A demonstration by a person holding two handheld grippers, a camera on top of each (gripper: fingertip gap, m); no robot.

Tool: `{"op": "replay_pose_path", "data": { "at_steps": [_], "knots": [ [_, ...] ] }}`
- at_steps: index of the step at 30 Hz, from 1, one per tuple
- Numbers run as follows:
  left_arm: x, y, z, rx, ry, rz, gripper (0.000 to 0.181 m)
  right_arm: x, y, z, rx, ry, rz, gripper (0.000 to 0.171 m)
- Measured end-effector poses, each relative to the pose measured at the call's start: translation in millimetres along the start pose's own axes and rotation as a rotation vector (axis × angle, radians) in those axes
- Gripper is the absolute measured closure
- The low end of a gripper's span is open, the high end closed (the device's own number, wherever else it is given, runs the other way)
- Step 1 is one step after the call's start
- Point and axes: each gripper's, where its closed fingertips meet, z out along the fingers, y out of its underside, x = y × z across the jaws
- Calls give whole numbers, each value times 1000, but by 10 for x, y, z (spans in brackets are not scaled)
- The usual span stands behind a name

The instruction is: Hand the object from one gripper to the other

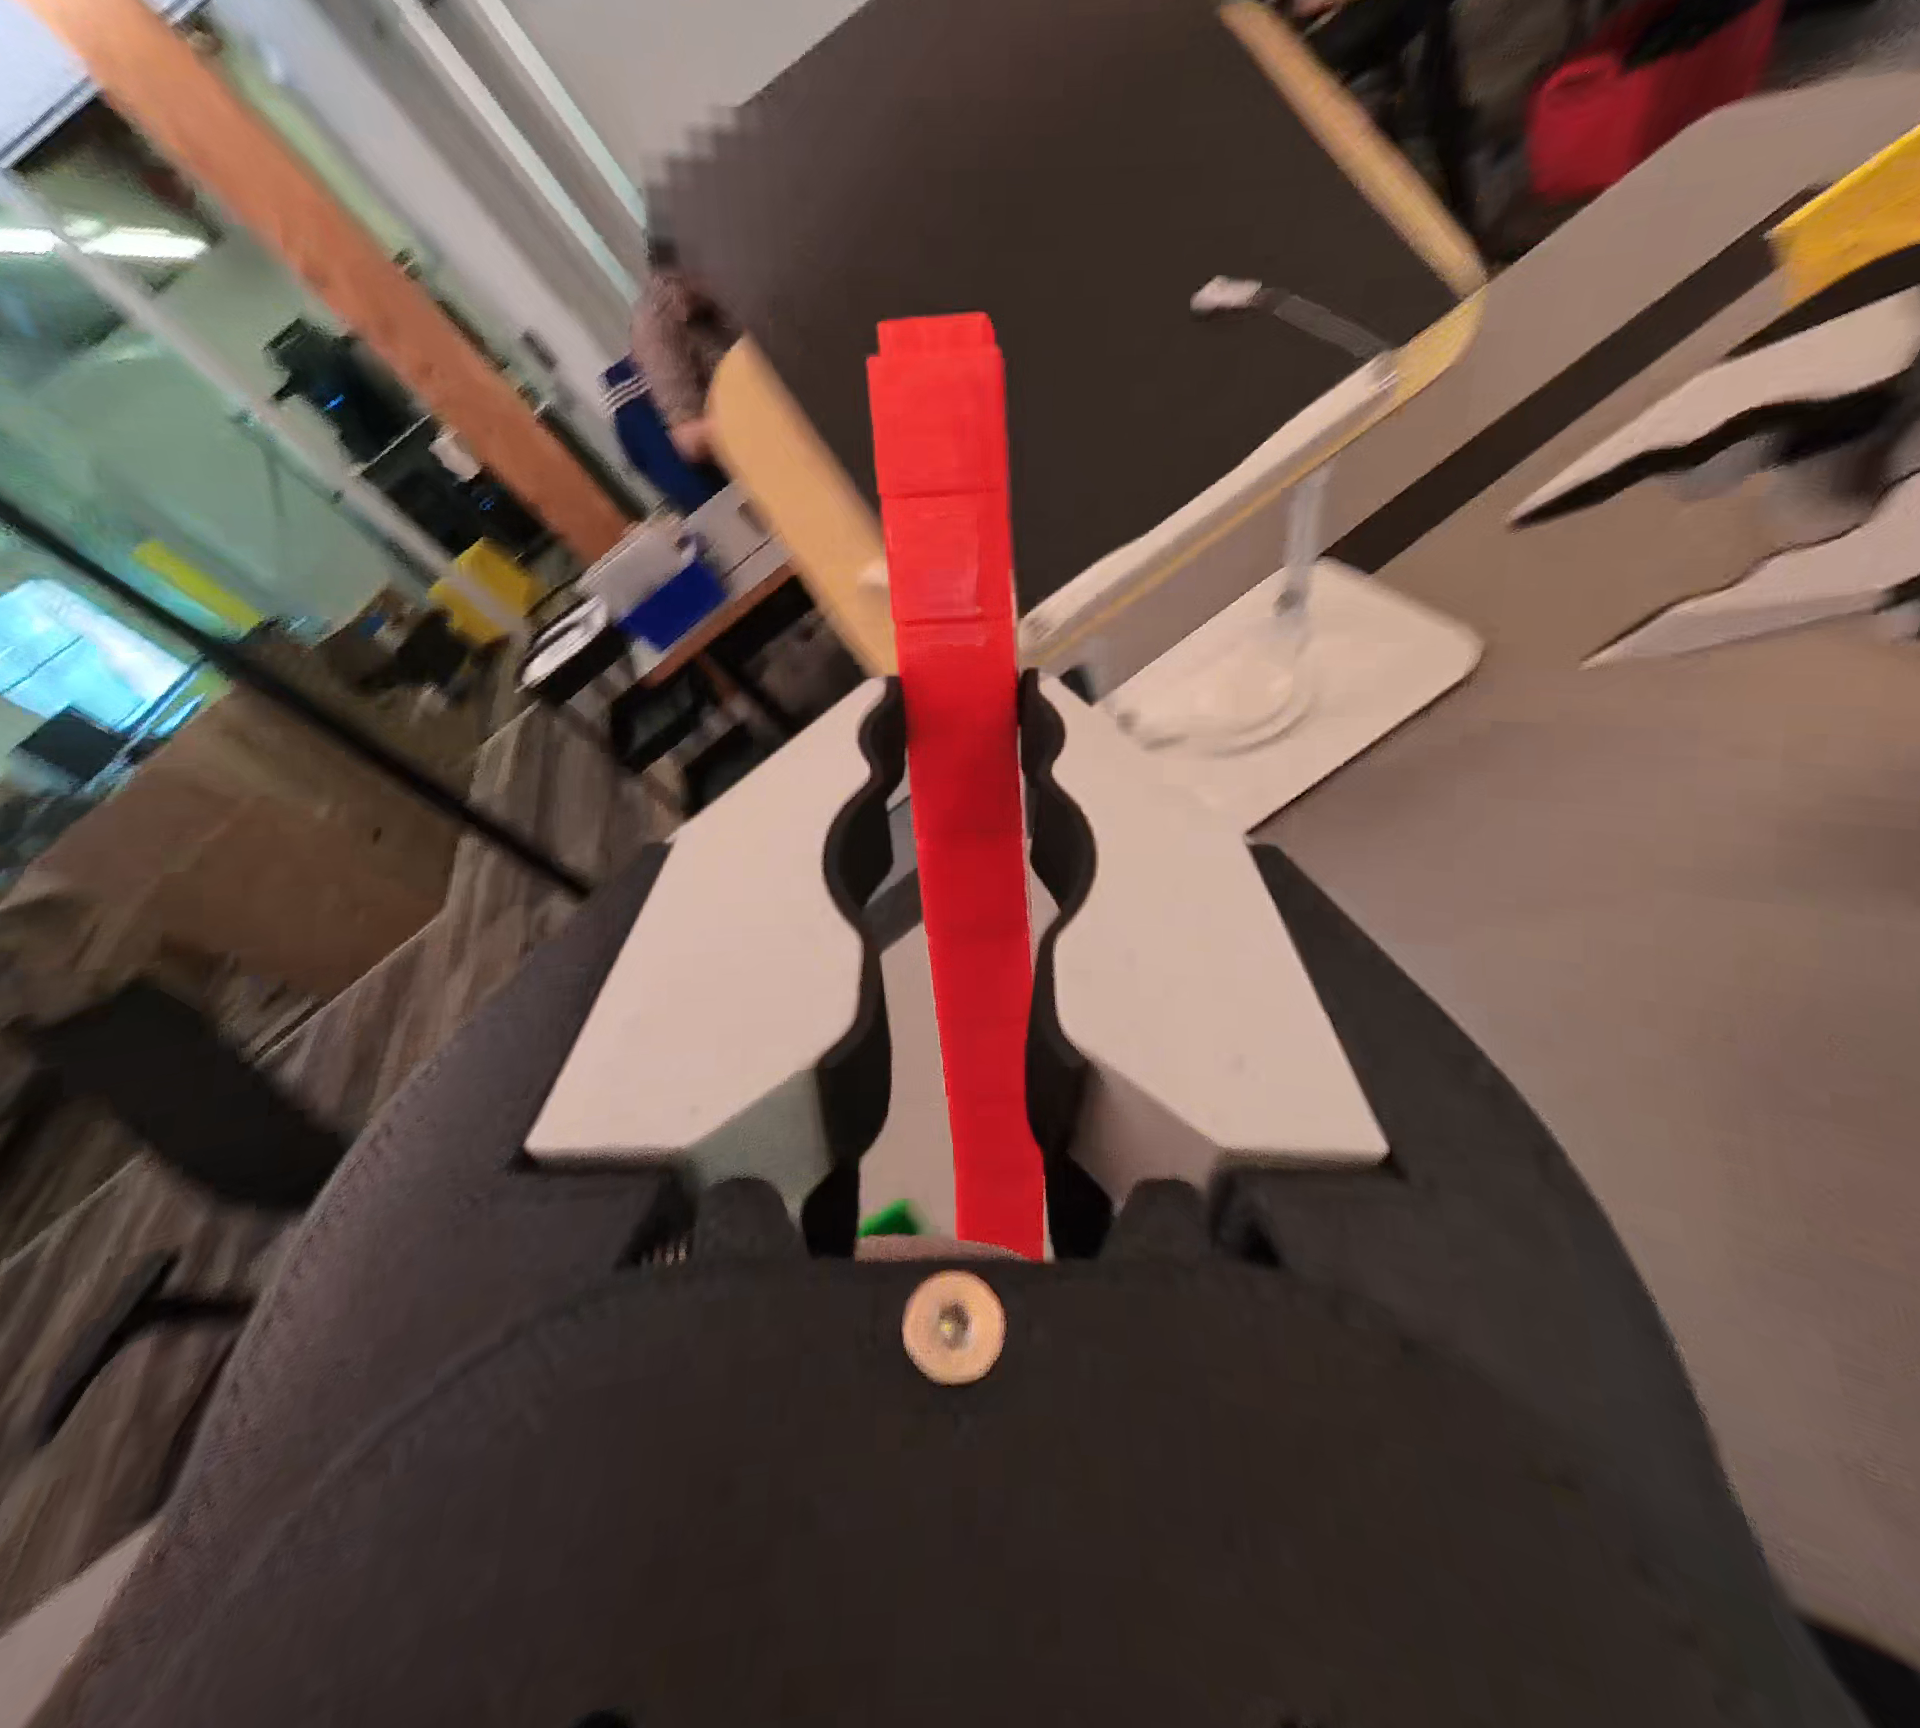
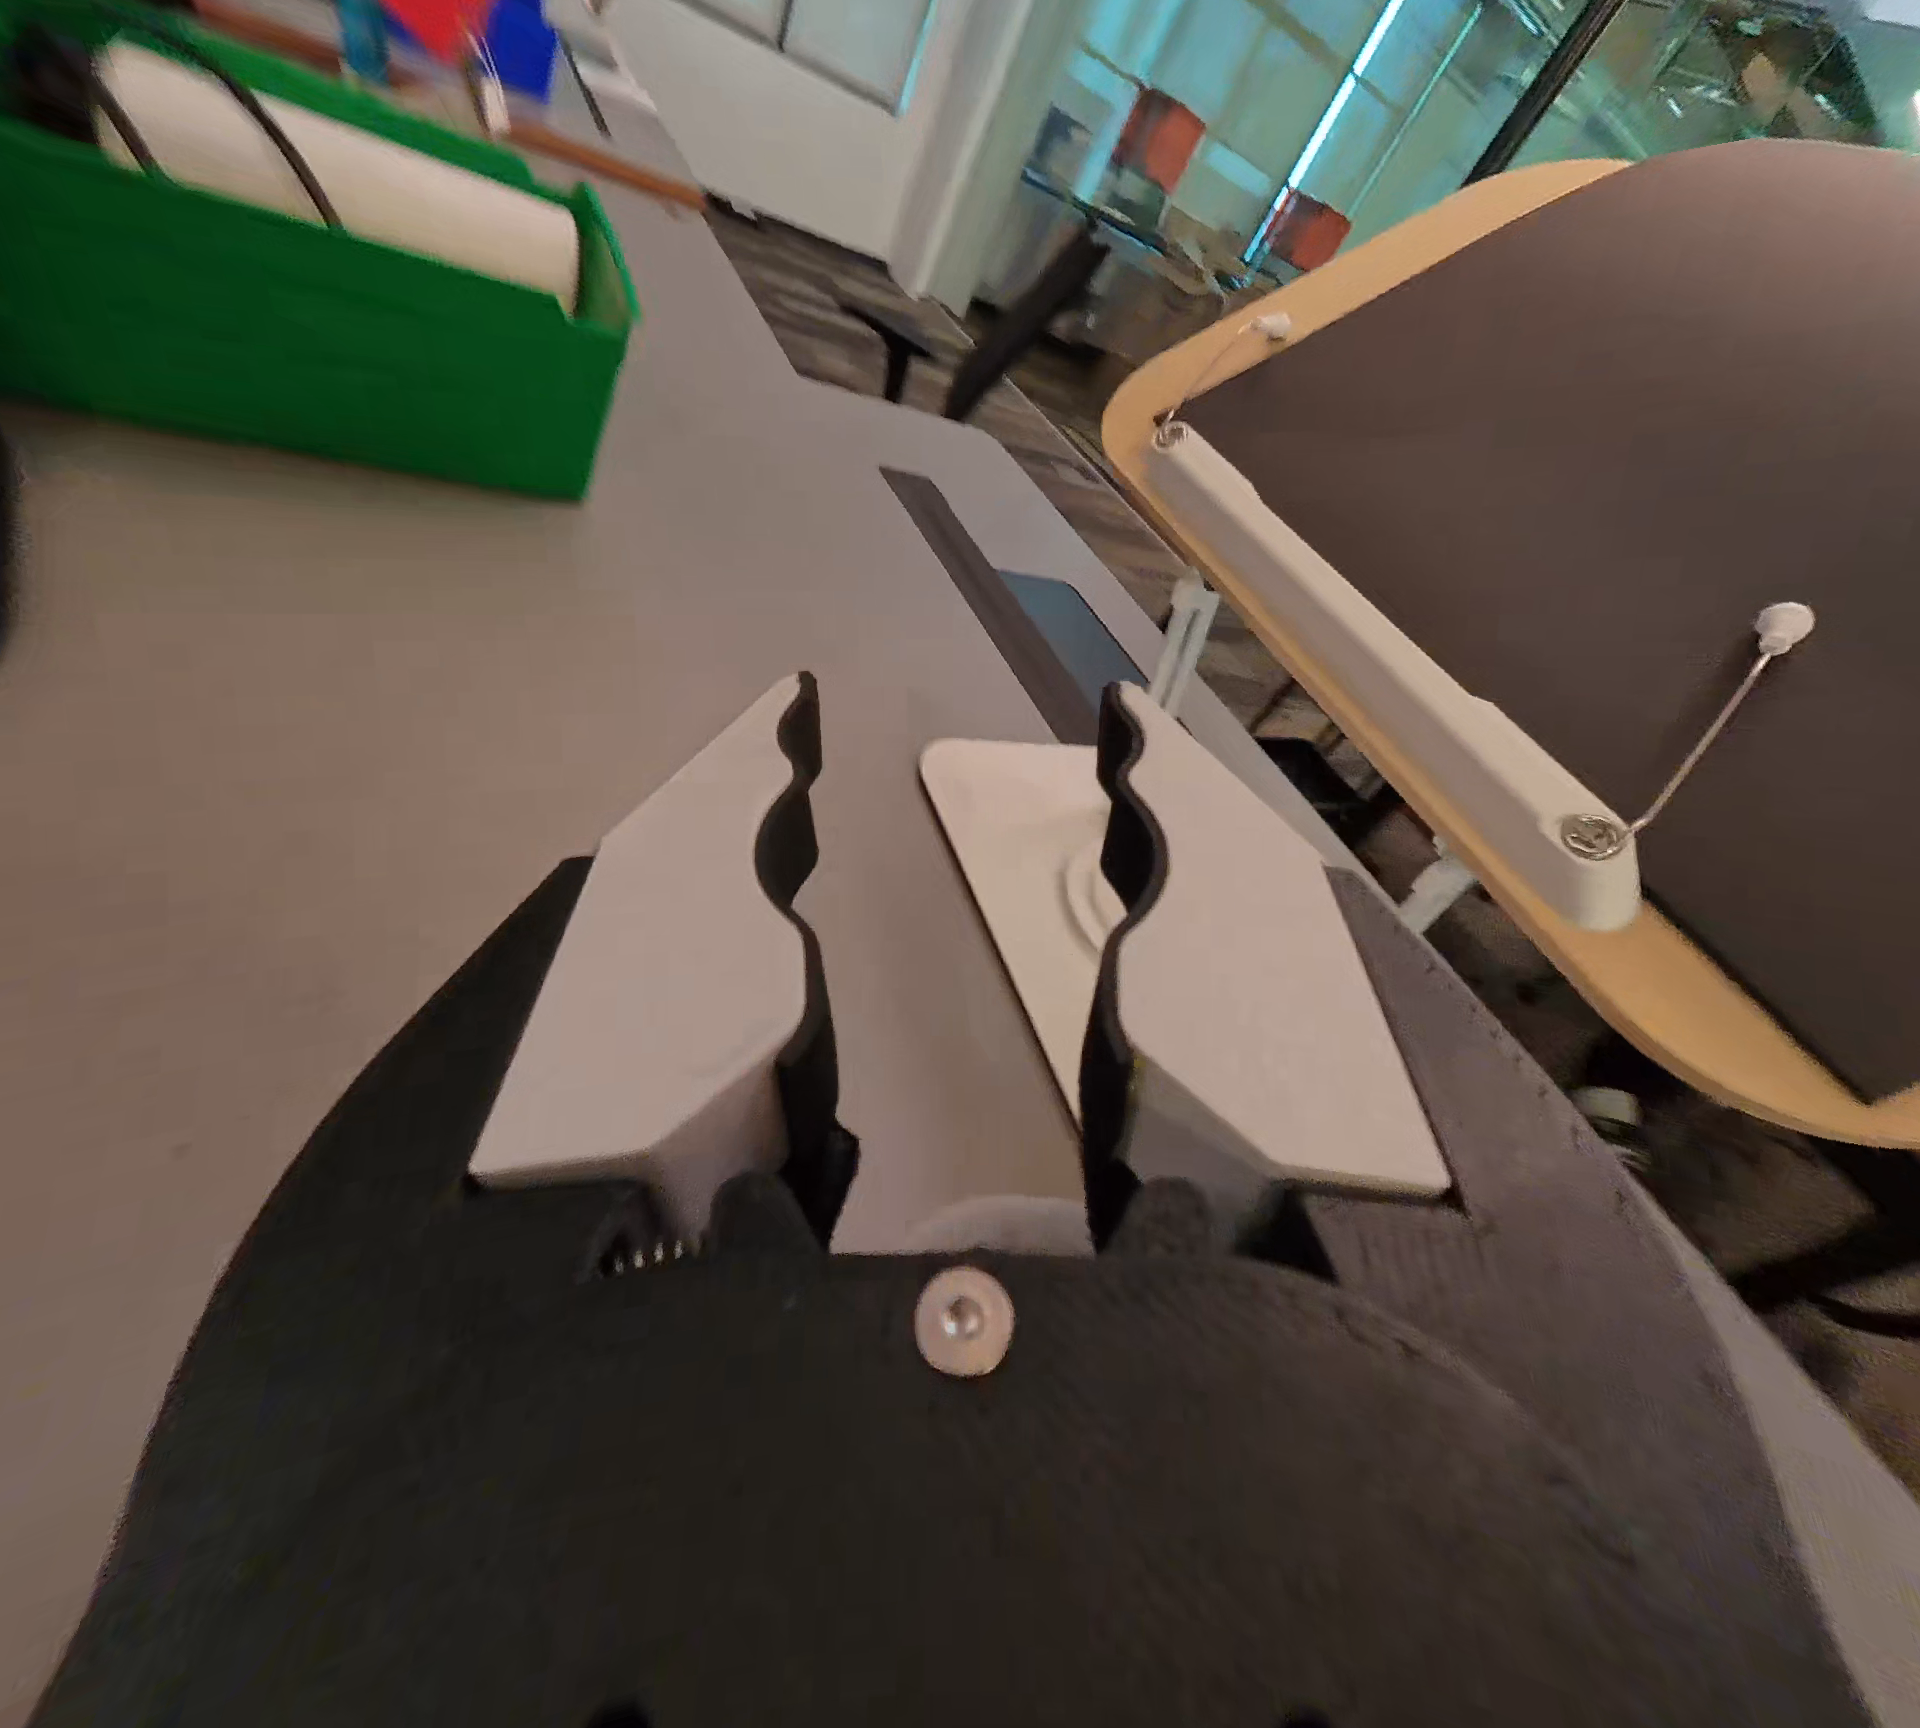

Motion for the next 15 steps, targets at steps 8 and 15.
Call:
{"op": "replay_pose_path", "data": {
  "at_steps": [8,15],
  "knots": [
    [1178,-181,828,223,328,-53,161,164,-314,-269,221,-59,178,121],
    [1876,281,943,339,547,70,161,-28,-338,-264,204,-148,103,116]
  ]
}}
